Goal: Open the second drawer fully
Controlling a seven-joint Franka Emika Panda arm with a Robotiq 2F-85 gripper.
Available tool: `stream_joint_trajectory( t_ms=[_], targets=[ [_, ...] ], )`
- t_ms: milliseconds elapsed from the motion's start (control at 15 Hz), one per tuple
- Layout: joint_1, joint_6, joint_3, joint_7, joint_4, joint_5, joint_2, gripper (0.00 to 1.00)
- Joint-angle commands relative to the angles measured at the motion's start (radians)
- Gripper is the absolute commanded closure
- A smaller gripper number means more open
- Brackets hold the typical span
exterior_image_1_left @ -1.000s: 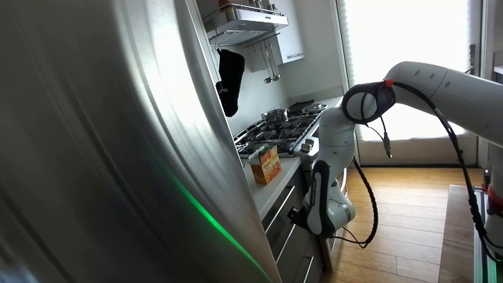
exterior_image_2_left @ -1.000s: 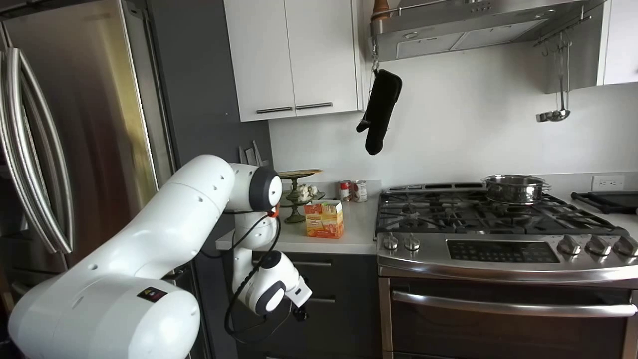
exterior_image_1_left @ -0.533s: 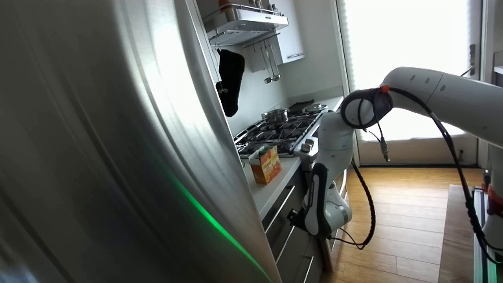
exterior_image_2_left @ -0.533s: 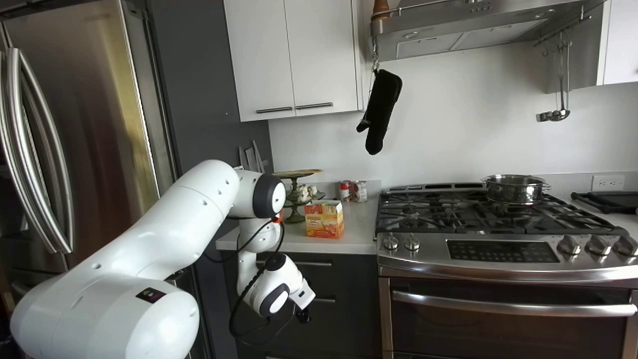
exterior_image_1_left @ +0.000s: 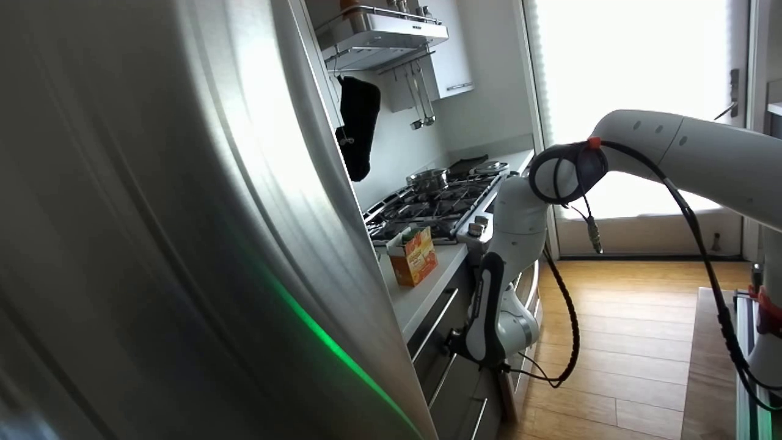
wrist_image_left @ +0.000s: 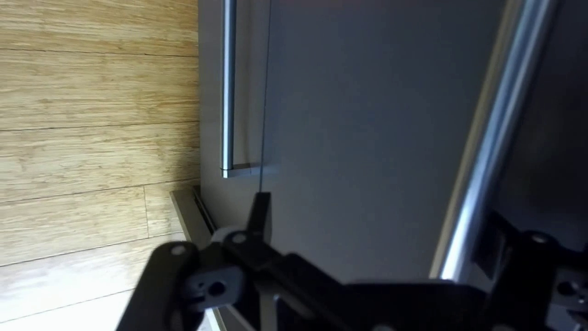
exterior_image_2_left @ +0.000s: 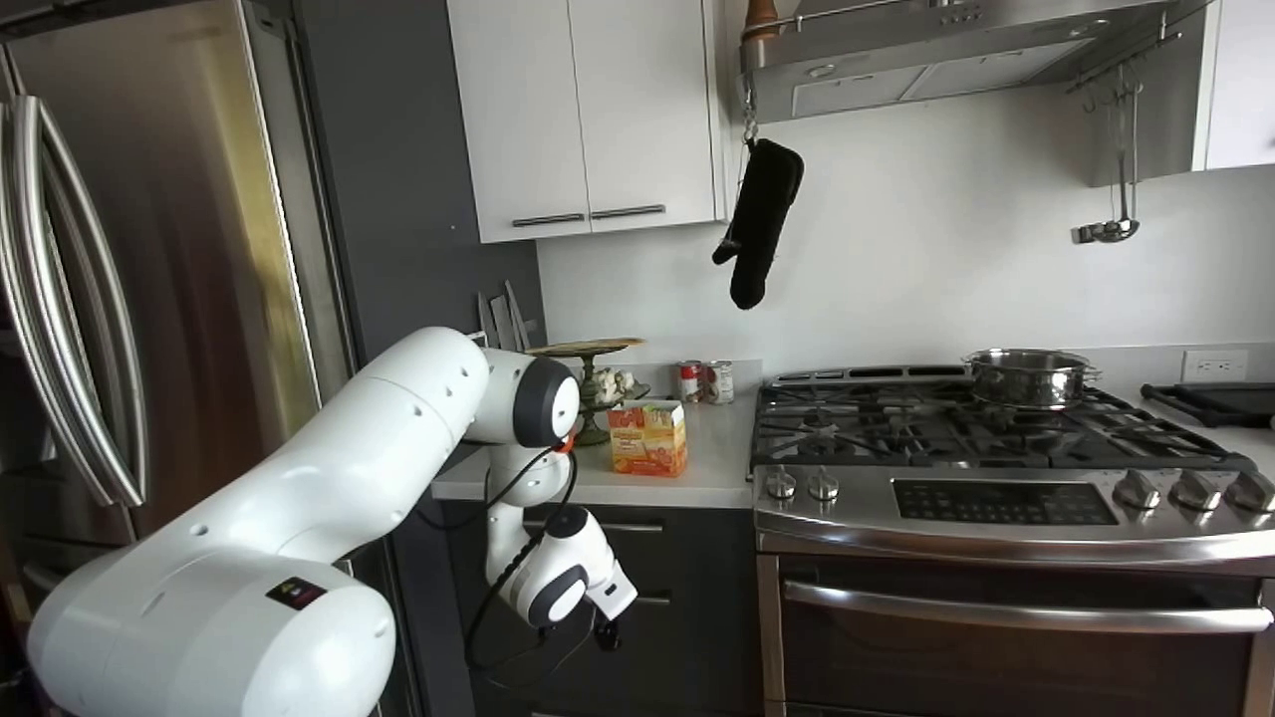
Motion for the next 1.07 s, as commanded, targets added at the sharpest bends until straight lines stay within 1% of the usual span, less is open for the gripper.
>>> stream_joint_trajectory(
  t_ms=[0,133,200,267,333,467,667,1000],
  targets=[
    [-0.012,-0.1,-0.002,-0.035,0.027,0.015,0.011,0.0],
    [0.02,-0.144,-0.035,-0.032,0.016,0.044,-0.007,0.0],
    [0.021,-0.169,-0.038,-0.031,0.011,0.047,-0.015,0.0],
    [0.038,-0.172,-0.054,-0.027,0.005,0.06,-0.023,0.25],
    [0.052,-0.187,-0.066,-0.024,-0.003,0.071,-0.036,0.26],
    [0.069,-0.201,-0.079,-0.023,-0.021,0.083,-0.061,0.39],
    [0.086,-0.23,-0.092,-0.022,-0.058,0.083,-0.106,0.64],
    [0.085,-0.262,-0.087,-0.028,-0.132,0.075,-0.168,0.99]
  ],
)
